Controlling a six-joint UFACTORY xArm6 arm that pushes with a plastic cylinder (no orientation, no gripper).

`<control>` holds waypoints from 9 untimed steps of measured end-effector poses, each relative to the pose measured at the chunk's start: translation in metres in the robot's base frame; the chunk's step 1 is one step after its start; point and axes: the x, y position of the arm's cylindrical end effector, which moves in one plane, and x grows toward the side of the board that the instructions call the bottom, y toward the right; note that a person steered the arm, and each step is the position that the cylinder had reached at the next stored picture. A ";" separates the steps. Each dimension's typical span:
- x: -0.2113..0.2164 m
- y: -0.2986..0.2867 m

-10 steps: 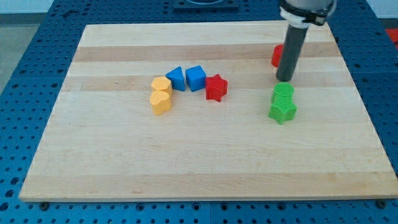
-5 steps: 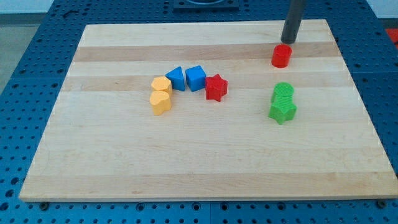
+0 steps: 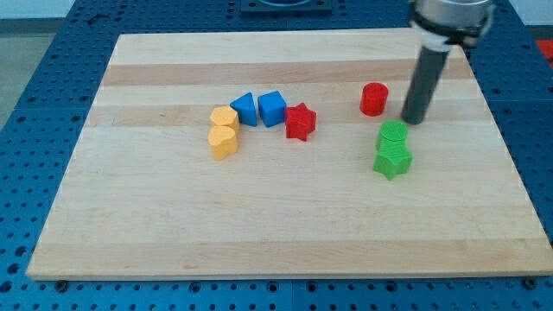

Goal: Slide the red circle to the center of the board

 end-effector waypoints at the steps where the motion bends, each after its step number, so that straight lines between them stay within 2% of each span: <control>1: -0.001 0.029; 2: -0.022 0.034; 3: -0.047 0.005; 4: -0.059 -0.037; 5: -0.055 -0.050; 8: 0.065 -0.112; 9: 0.081 -0.121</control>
